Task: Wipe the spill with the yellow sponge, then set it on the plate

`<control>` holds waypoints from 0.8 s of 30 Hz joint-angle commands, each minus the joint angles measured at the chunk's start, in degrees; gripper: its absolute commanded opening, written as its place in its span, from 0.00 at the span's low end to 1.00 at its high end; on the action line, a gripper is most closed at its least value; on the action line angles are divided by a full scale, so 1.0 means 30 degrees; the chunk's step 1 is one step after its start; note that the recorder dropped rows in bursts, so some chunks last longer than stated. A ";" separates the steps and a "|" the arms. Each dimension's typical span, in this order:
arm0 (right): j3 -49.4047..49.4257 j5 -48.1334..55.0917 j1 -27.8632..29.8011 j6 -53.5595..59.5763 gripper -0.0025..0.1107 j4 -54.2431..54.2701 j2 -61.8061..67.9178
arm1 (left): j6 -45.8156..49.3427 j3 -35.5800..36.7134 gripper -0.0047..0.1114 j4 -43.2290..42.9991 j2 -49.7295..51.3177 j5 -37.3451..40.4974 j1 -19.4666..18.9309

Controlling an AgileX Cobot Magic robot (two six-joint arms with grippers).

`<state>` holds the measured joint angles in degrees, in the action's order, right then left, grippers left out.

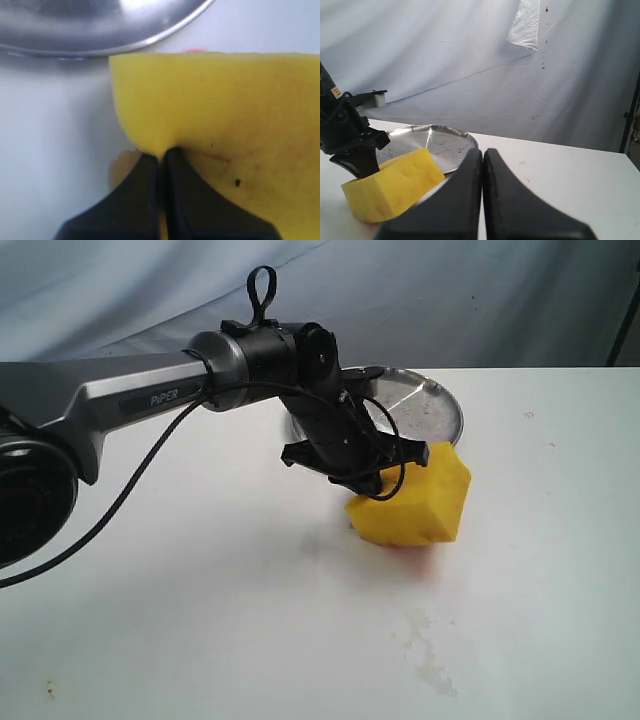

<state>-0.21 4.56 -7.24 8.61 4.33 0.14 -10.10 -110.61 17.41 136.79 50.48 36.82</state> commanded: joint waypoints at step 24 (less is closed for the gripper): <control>0.0071 -0.0058 0.0157 -0.0041 0.02 -0.0158 -0.0047 | -0.0909 0.0113 0.04 -0.3153 -0.0903 0.0412 -0.0231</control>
<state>-0.21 4.56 -7.24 8.61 4.33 0.14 -12.28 -110.46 6.00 134.42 55.96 35.21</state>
